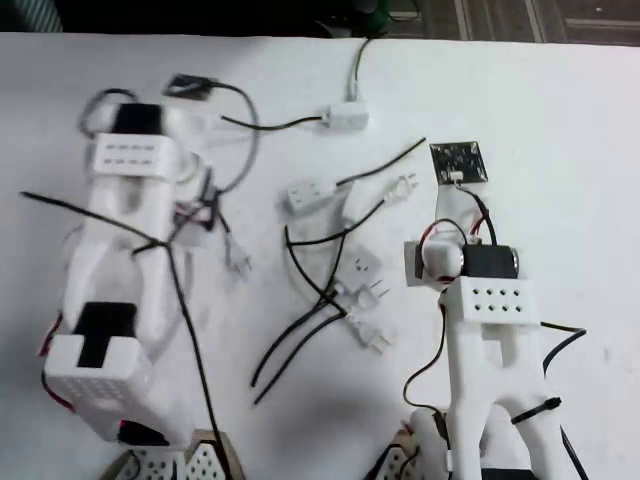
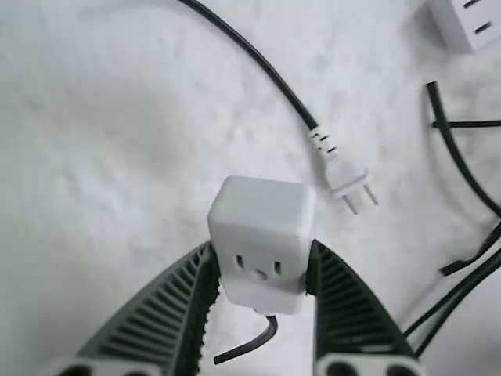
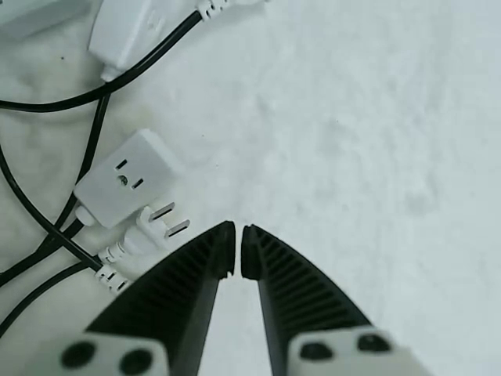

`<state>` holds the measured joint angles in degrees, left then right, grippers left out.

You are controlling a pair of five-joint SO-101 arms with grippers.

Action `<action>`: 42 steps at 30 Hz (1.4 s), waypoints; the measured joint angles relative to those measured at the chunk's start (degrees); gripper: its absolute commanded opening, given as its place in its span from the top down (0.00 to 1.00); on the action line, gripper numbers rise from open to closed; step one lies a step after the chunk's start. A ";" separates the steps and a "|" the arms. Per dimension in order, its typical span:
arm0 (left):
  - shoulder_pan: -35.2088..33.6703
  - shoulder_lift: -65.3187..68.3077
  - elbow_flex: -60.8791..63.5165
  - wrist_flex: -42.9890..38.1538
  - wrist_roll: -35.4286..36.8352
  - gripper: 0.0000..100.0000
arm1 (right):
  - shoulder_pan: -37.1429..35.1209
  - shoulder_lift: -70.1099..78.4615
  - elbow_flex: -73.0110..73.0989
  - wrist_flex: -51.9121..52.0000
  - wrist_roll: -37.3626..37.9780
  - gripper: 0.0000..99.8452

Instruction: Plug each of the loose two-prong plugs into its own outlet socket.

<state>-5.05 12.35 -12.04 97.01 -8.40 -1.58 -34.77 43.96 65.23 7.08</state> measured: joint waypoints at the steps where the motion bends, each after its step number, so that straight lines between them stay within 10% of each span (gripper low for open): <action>1: -1.41 0.00 -0.35 0.00 -3.78 0.98 | 0.00 0.00 0.00 0.00 0.00 0.97; 17: 3.34 -0.44 7.74 2.37 -46.33 0.98 | 0.00 0.00 0.00 0.00 0.00 0.97; 42: 12.04 -23.30 39.65 -12.13 -39.21 0.73 | 0.00 0.00 0.00 0.00 0.00 0.97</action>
<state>6.99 -10.95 27.60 84.88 -47.60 -1.58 -34.77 43.96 65.23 7.08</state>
